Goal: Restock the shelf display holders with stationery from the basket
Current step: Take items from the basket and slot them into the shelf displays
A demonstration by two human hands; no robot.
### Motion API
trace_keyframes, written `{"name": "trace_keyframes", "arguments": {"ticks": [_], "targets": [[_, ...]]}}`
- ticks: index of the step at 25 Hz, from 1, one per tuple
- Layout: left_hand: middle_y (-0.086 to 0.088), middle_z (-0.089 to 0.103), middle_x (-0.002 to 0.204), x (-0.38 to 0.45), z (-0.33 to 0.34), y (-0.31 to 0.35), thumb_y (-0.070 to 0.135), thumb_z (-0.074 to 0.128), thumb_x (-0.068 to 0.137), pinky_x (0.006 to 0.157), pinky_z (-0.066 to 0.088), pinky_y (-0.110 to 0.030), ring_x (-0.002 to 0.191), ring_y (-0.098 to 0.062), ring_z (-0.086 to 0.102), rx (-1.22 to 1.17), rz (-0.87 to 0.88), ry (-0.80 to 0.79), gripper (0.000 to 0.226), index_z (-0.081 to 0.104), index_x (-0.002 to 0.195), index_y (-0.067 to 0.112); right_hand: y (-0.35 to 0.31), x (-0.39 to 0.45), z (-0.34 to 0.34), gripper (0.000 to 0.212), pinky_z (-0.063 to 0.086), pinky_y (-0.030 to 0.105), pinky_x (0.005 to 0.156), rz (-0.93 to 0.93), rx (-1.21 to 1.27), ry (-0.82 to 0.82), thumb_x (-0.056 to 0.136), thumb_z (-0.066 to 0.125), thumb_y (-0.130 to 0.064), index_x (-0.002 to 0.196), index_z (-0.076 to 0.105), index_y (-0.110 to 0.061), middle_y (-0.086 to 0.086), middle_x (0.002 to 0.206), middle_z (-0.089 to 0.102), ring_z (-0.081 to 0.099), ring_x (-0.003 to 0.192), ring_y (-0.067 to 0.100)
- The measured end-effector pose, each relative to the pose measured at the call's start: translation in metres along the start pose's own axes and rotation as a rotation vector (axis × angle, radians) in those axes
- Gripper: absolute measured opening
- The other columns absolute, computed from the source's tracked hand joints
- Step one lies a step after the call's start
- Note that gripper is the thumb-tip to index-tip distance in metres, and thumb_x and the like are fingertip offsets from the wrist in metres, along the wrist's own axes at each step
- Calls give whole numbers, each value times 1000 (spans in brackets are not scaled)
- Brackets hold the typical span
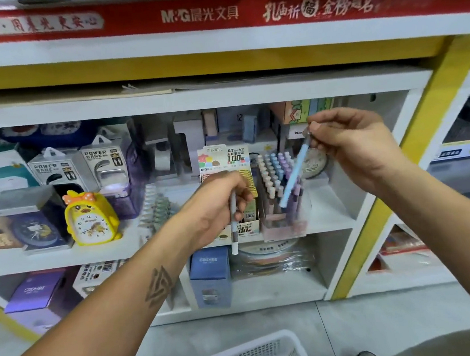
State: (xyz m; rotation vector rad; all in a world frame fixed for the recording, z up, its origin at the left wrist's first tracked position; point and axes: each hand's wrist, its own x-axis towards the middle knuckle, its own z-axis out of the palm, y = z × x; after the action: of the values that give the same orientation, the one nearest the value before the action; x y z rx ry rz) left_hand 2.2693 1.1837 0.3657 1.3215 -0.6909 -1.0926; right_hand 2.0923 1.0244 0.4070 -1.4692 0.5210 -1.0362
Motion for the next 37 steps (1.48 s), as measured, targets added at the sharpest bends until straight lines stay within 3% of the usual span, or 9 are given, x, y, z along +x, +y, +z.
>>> {"name": "trace_keyframes", "arguments": {"ticks": [7,10,14,17,20,26,32,35,37], "targets": [[-20,67,87,11,15,-6,8,45,104,68,54,-35,74,-25,65,-51,69,3,22,61,103,-7,15,-9,5,10,53,15,72,-304,-942,-168,90,73,-14,97,72,-20,-9,83,69,66,77,3],[-10,72,94,15,14,-9,17,51,103,78,55,-32,85,-17,67,126,120,42,25,69,103,1,26,-11,5,9,53,22,78,-314,-1053,-259,91,71,-14,99,74,-16,-4,89,73,67,82,8],[21,73,92,20,11,-10,31,56,100,70,46,-13,74,14,62,340,209,73,25,76,105,17,35,-12,5,11,51,24,81,-301,-1087,-287,91,72,-16,102,76,-17,-1,97,75,66,86,11],[27,68,70,22,10,-9,30,56,100,57,43,-15,54,7,51,356,240,74,23,75,109,19,31,-11,4,13,50,26,78,-309,-1136,-336,89,74,-18,101,77,-17,-1,96,76,67,85,13],[18,62,59,23,8,-11,18,57,100,51,42,-20,55,-5,46,258,221,34,21,72,111,8,30,-11,4,13,51,30,78,-335,-1206,-394,89,74,-18,102,77,-15,0,98,77,69,90,18],[-10,61,74,17,2,-9,1,67,90,63,61,-36,62,-20,60,88,221,7,6,68,95,-1,45,-9,10,14,56,42,79,-279,-1166,-257,90,73,-22,103,69,-16,2,92,74,67,89,24],[-13,68,76,15,-2,-5,-6,68,85,64,62,-34,66,-26,69,-28,236,48,7,67,91,-3,47,-6,12,21,42,28,86,-355,-1291,-329,98,59,-24,95,77,-13,1,104,70,55,98,20],[-13,68,77,18,-2,-3,-10,68,83,67,61,-34,68,-26,71,-155,252,109,7,67,87,-5,29,-8,7,30,43,15,58,-92,-821,-194,99,58,-38,87,73,-16,4,78,71,61,67,10],[-14,68,76,21,0,-3,-13,67,82,68,61,-34,70,-28,71,-219,278,143,8,66,85,-5,17,-9,2,27,46,19,52,101,-468,-221,97,64,-36,90,73,-11,12,74,74,62,57,14]]}}
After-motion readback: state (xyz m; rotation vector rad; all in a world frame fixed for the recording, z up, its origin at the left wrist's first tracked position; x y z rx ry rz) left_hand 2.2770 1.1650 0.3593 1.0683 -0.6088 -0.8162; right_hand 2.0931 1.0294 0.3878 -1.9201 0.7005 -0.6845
